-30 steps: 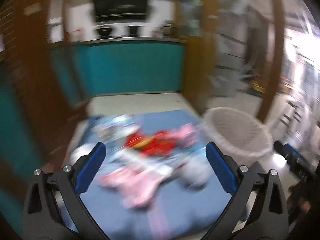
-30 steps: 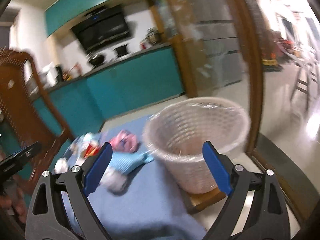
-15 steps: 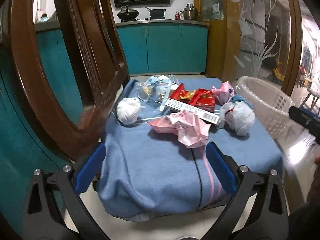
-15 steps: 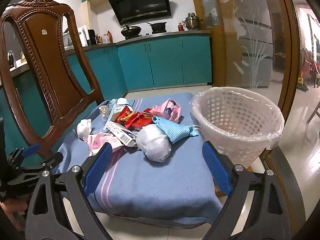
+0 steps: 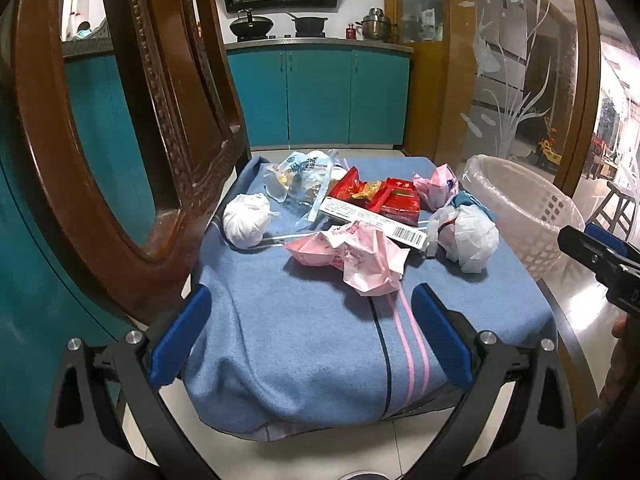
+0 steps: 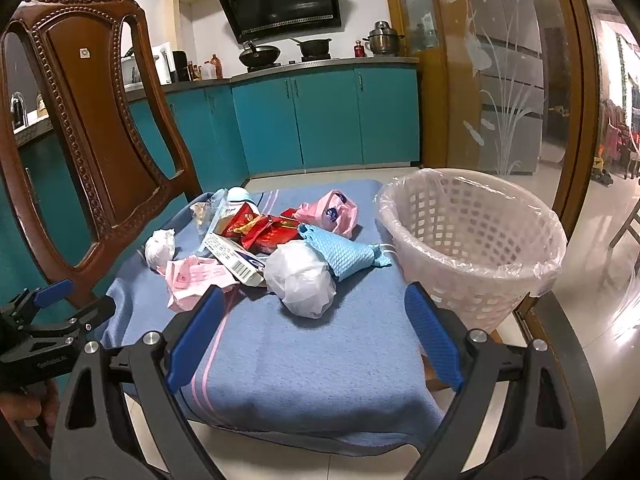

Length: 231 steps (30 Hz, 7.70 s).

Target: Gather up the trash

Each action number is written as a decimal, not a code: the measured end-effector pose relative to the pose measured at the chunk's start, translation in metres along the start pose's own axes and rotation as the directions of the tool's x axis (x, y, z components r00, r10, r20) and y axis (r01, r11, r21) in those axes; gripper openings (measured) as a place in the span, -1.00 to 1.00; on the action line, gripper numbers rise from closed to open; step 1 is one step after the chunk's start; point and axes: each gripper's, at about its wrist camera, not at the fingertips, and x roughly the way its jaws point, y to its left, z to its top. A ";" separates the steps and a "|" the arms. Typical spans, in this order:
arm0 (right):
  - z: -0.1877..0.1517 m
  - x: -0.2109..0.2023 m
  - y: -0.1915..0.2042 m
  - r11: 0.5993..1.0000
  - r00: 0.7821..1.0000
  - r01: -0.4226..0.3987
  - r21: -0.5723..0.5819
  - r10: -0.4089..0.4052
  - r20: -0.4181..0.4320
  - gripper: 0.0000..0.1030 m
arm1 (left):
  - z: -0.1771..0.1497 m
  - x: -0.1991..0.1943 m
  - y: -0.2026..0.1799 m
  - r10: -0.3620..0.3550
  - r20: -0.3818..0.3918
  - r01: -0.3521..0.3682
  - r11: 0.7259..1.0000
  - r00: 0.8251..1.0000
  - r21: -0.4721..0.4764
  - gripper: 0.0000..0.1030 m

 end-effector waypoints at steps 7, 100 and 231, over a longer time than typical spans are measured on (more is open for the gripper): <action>0.000 0.001 0.000 1.000 1.000 0.000 -0.001 0.000 -0.001 0.74 | 0.000 0.001 -0.001 -0.001 -0.007 0.001 1.000 1.000 0.001 0.93; 0.018 0.011 0.039 0.972 0.973 -0.221 -0.086 0.225 0.047 -0.93 | 0.035 -0.001 0.028 -0.131 0.089 0.137 0.988 0.987 -0.069 -0.75; 0.019 0.009 -0.016 0.999 0.994 0.046 0.021 -0.047 0.094 0.88 | 0.014 0.015 0.003 -0.031 -0.001 0.031 0.999 1.000 0.013 0.93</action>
